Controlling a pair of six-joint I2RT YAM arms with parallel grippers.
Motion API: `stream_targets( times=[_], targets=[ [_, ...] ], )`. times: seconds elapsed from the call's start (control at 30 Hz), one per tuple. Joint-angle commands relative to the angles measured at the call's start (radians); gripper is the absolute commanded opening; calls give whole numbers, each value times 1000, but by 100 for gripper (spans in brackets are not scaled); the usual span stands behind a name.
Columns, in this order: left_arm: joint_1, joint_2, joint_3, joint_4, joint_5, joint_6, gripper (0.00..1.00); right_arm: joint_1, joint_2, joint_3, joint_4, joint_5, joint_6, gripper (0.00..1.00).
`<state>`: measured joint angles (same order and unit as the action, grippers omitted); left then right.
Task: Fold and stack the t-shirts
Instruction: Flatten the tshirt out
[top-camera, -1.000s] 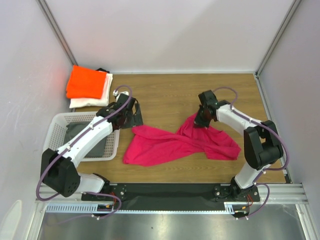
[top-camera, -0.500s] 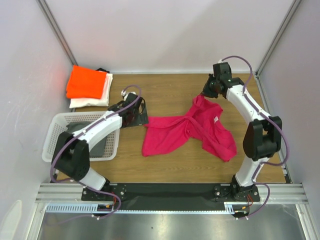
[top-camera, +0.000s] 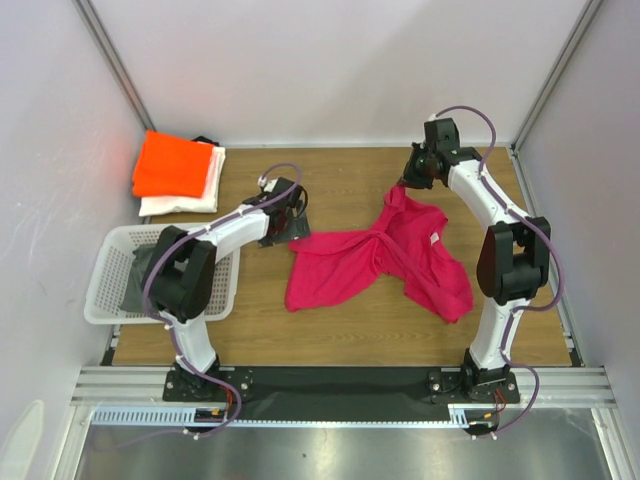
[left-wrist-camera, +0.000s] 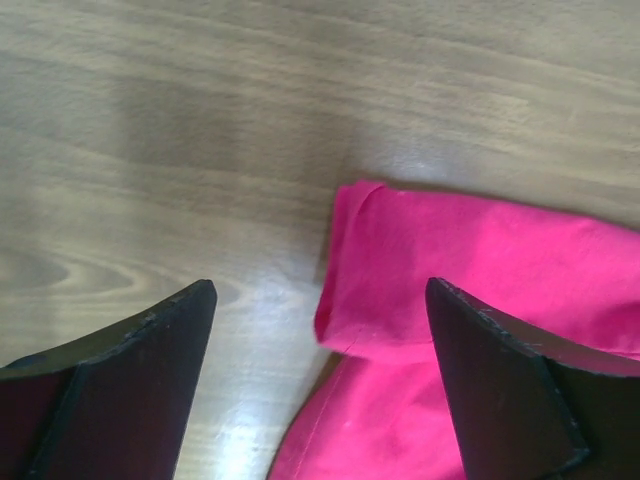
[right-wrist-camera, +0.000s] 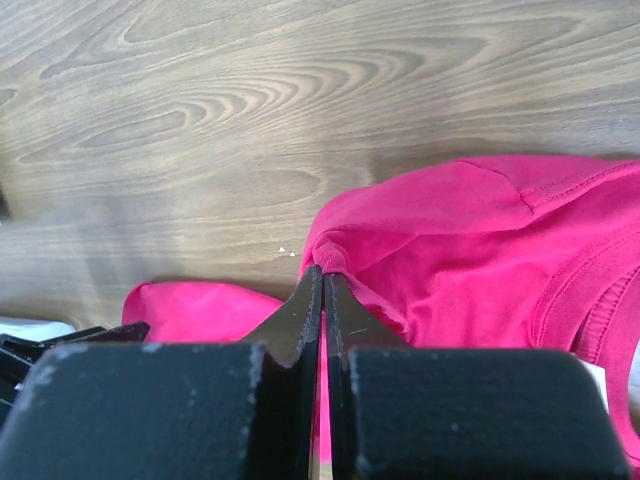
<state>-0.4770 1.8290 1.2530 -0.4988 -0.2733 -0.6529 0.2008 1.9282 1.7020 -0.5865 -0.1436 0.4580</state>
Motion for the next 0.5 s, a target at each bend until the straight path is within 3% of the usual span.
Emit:
stream_targets(
  times=[0.0, 0.13, 0.23, 0.27, 0.4, 0.43, 0.47],
  targets=[
    [9, 19, 37, 29, 28, -40, 88, -6, -29, 7, 24, -4, -13, 0],
    [9, -2, 3, 40, 48, -47, 71, -11, -29, -4, 21, 6, -7, 0],
    [9, -34, -26, 66, 46, -50, 54, -17, -31, -5, 14, 6, -4, 0],
    [9, -40, -32, 75, 46, -50, 42, -18, -32, -7, 16, 9, -7, 0],
    [9, -36, -38, 117, 54, -42, 24, -26, -38, -10, 13, 13, -9, 0],
    [9, -22, -33, 117, 60, -40, 15, -27, -41, -10, 13, 15, -7, 0],
    [9, -16, -27, 115, 65, -40, 15, -29, -44, -11, 13, 15, -5, 0]
  ],
)
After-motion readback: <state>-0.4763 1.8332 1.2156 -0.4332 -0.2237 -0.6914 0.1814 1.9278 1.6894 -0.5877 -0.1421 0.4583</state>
